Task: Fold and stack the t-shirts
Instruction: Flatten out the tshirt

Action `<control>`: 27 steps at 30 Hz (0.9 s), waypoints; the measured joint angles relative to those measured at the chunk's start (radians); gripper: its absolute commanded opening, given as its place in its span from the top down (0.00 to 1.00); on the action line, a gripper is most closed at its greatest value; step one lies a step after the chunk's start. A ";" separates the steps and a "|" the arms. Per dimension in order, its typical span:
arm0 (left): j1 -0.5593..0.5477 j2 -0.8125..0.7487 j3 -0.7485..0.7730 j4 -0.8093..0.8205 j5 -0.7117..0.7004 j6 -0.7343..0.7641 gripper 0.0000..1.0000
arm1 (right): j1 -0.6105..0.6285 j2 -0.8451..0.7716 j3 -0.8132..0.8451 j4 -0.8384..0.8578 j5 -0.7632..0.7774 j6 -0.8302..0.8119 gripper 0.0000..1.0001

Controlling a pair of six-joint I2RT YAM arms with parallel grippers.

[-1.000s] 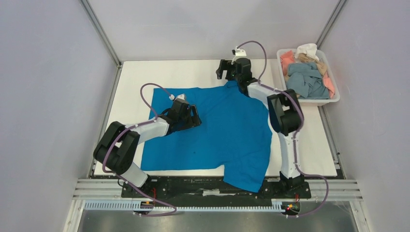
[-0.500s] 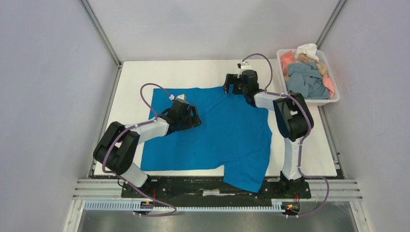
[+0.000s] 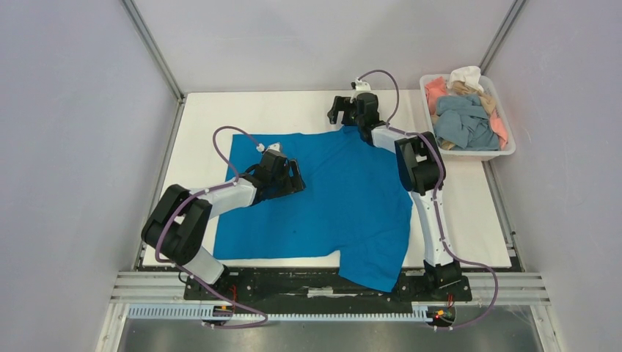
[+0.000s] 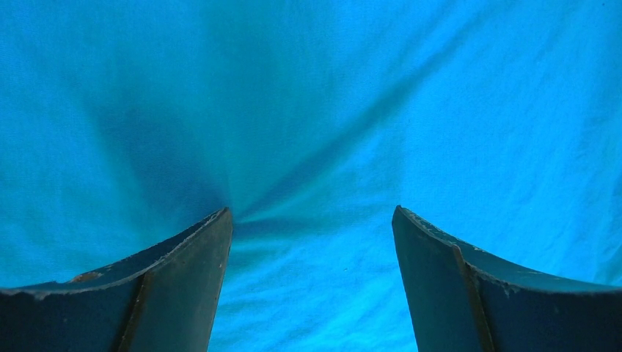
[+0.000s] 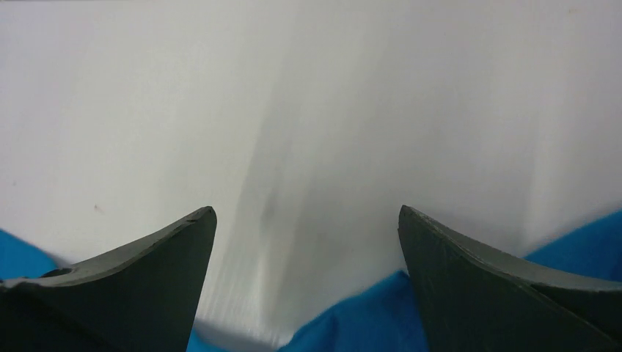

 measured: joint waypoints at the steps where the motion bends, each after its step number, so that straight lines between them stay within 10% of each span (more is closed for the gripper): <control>1: 0.000 -0.001 0.000 -0.002 -0.001 0.000 0.13 | -0.003 0.030 0.032 0.002 -0.008 0.007 0.02; 14: 0.000 -0.010 0.000 -0.026 -0.010 0.000 0.13 | -0.013 0.019 0.054 -0.029 -0.024 -0.088 0.03; 27: 0.000 -0.015 0.000 -0.038 -0.007 0.001 0.12 | -0.014 -0.057 0.152 -0.396 -0.042 -0.515 0.29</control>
